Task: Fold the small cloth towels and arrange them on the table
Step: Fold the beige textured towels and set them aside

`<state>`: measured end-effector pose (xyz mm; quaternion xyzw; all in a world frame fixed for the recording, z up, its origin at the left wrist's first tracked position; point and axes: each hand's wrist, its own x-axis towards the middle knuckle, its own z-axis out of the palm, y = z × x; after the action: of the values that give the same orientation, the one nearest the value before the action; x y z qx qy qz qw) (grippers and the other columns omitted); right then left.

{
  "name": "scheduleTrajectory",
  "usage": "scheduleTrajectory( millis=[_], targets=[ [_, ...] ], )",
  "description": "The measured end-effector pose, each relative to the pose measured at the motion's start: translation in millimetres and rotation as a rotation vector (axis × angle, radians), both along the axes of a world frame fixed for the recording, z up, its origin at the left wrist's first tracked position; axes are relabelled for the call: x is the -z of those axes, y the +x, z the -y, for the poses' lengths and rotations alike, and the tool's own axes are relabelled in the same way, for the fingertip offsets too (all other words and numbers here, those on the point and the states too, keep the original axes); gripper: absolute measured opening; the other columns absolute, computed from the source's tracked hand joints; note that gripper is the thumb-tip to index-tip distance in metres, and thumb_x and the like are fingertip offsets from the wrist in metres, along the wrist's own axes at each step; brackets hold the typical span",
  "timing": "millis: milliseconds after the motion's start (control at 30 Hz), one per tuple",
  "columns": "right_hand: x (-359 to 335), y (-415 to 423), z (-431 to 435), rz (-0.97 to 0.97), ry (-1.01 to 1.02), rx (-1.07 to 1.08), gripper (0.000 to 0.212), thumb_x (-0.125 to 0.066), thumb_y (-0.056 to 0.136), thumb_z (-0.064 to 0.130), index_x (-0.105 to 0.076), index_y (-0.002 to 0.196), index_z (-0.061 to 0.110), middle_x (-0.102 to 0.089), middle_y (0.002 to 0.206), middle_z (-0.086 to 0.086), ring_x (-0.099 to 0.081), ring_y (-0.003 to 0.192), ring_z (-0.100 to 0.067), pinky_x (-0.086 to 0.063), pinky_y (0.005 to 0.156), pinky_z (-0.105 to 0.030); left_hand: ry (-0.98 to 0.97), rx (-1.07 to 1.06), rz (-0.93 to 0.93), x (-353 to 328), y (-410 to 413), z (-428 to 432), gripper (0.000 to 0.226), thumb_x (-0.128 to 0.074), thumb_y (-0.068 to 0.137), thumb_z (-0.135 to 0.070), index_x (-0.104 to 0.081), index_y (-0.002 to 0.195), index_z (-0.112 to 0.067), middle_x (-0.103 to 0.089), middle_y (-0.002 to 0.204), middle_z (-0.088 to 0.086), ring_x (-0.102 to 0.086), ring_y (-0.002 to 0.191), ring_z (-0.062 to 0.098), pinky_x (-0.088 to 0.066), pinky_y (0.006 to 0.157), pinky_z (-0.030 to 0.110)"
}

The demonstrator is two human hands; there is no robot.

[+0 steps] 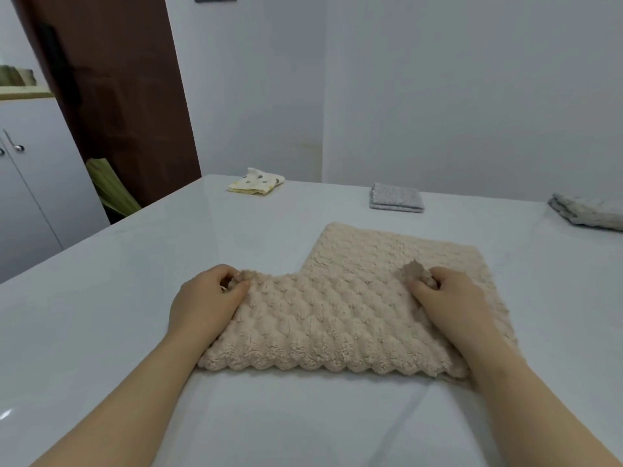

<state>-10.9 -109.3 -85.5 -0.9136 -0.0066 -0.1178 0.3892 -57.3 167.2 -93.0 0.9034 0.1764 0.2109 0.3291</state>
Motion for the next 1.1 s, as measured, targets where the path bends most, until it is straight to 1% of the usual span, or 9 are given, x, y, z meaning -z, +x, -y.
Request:
scheduleTrajectory(
  millis=[100, 233, 400, 567, 767, 833, 900, 1000, 1100],
  targets=[
    [1, 0, -1, 0.029, -0.085, 0.014, 0.039, -0.049, 0.087, 0.020, -0.030, 0.054, 0.015, -0.037, 0.052, -0.001, -0.036, 0.051, -0.017, -0.021, 0.048, -0.029, 0.169, -0.003, -0.077, 1, 1, 2, 0.020, -0.052, 0.088, -0.037, -0.062, 0.096, -0.021, -0.054, 0.100, -0.006, -0.050, 0.099, 0.019, -0.037, 0.069, 0.029],
    [4, 1, -1, -0.011, -0.254, 0.023, 0.032, -0.052, 0.083, 0.025, -0.033, 0.057, 0.021, -0.044, 0.065, 0.001, -0.044, 0.080, -0.027, -0.028, 0.060, -0.032, 0.286, 0.039, -0.230, 1, 3, 7, 0.030, -0.045, 0.091, -0.042, -0.057, 0.107, -0.020, -0.057, 0.115, -0.001, -0.041, 0.117, 0.027, -0.038, 0.082, 0.034],
    [1, -4, -7, 0.054, -0.323, 0.007, 0.017, -0.049, 0.086, 0.022, -0.042, 0.071, 0.026, -0.052, 0.075, 0.003, -0.035, 0.091, -0.022, -0.030, 0.067, -0.032, 0.044, 0.143, -0.066, -1, -1, 4, 0.007, -0.060, 0.085, -0.026, -0.056, 0.079, -0.026, -0.058, 0.077, -0.011, -0.055, 0.086, 0.018, -0.040, 0.067, 0.026],
    [-5, -8, -8, 0.107, 0.019, -0.087, 0.018, -0.059, 0.078, 0.007, -0.057, 0.073, 0.024, -0.058, 0.069, 0.005, -0.050, 0.067, -0.007, -0.034, 0.054, -0.024, -0.329, 0.075, 0.152, -6, -6, 4, 0.016, -0.067, 0.080, -0.011, -0.061, 0.070, -0.023, -0.060, 0.072, -0.006, -0.053, 0.067, 0.009, -0.040, 0.061, 0.021],
    [-9, -20, -1, 0.090, 0.419, -0.099, 0.012, -0.067, 0.077, 0.011, -0.065, 0.071, 0.021, -0.067, 0.070, -0.005, -0.062, 0.073, -0.026, -0.051, 0.070, -0.037, -0.928, 0.126, 0.094, -27, -14, -5, 0.015, -0.063, 0.080, 0.004, -0.059, 0.078, -0.011, -0.059, 0.083, 0.007, -0.059, 0.072, 0.020, -0.050, 0.063, 0.028],
    [-14, -24, 1, 0.050, 0.484, -0.161, 0.012, -0.067, 0.079, 0.010, -0.067, 0.073, 0.020, -0.067, 0.060, 0.005, -0.062, 0.062, -0.011, -0.053, 0.059, -0.025, -0.923, 0.189, -0.065, -35, -18, -9, 0.013, -0.061, 0.080, 0.006, -0.061, 0.082, -0.007, -0.063, 0.084, 0.012, -0.060, 0.076, 0.024, -0.051, 0.071, 0.033],
    [-18, -27, 3, -0.042, 0.443, -0.259, 0.011, -0.066, 0.081, 0.011, -0.067, 0.072, 0.017, -0.054, 0.045, 0.013, -0.046, 0.042, -0.001, -0.037, 0.043, -0.011, -0.867, 0.201, -0.123, -42, -22, -12, 0.011, -0.062, 0.080, 0.006, -0.062, 0.083, -0.005, -0.066, 0.080, 0.012, -0.062, 0.075, 0.024, -0.054, 0.069, 0.032],
    [-20, -26, 8, -0.088, 0.404, -0.298, 0.014, -0.067, 0.081, 0.016, -0.067, 0.080, 0.002, -0.048, 0.056, -0.005, -0.041, 0.051, -0.011, -0.033, 0.049, -0.019, -0.748, 0.176, -0.088, -53, -32, -14, 0.008, -0.063, 0.081, 0.002, -0.062, 0.081, -0.005, -0.065, 0.075, 0.009, -0.061, 0.066, 0.017, -0.053, 0.048, 0.017],
    [-32, -31, 6, -0.026, 0.557, -0.287, 0.019, -0.068, 0.080, 0.013, -0.064, 0.084, -0.005, -0.053, 0.069, -0.027, -0.051, 0.066, -0.021, -0.041, 0.063, -0.032, -0.669, 0.210, -0.022, -68, -47, -18, 0.010, -0.060, 0.085, -0.005, -0.061, 0.075, -0.008, -0.063, 0.070, 0.003, -0.060, 0.058, 0.011, -0.050, 0.048, 0.018]
  ],
)
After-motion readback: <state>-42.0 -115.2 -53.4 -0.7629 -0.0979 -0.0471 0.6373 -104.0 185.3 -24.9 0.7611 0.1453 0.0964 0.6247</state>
